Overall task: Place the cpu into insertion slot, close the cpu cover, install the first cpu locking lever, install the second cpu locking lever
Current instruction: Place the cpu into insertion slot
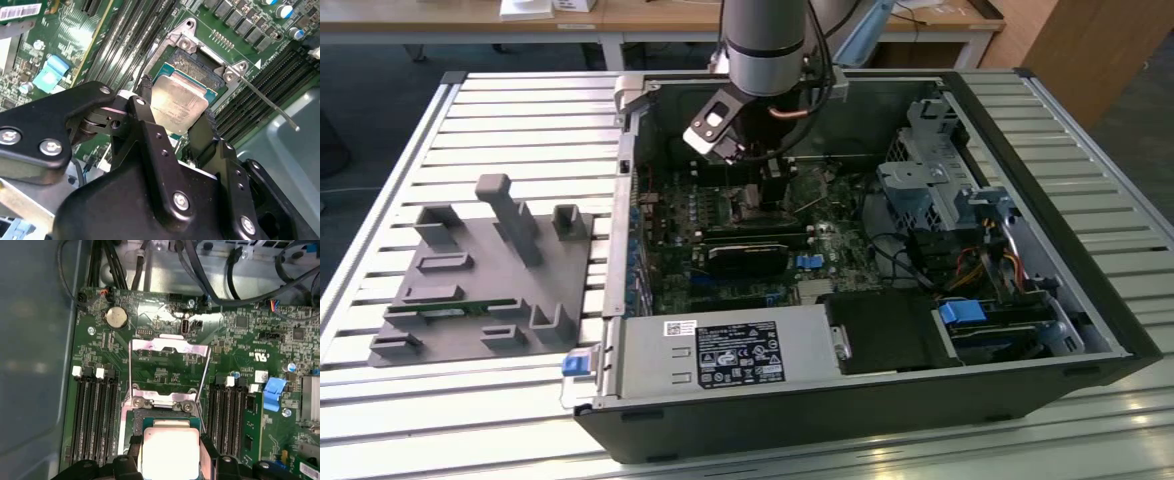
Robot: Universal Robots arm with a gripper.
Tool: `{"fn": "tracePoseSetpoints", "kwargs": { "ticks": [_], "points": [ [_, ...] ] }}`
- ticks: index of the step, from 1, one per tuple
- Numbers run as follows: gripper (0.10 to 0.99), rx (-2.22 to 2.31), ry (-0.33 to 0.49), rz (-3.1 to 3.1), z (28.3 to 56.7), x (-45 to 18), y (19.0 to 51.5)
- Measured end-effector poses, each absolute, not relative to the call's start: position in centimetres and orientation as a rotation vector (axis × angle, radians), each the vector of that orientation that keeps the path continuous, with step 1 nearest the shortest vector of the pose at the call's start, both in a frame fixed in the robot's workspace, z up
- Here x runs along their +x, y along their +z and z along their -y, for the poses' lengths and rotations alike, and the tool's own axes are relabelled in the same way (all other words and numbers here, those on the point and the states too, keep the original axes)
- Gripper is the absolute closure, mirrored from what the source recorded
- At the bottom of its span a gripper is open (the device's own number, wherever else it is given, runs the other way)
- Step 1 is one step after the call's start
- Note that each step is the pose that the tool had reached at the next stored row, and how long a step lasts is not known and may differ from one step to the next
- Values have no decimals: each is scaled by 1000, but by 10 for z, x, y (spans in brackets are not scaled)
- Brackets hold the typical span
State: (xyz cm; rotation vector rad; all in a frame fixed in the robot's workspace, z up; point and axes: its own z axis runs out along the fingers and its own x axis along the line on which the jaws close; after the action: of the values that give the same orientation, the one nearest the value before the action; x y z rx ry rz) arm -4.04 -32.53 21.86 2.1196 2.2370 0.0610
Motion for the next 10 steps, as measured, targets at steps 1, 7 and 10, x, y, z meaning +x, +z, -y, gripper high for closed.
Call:
{"fn": "tracePoseSetpoints", "kwargs": {
  "ticks": [1,7,10],
  "points": [
    [545,2127,61,-2230,325,-41,218],
    [545,2132,60,-2225,324,-42,213],
    [545,2134,61,-2223,323,-42,210]
  ]
}}
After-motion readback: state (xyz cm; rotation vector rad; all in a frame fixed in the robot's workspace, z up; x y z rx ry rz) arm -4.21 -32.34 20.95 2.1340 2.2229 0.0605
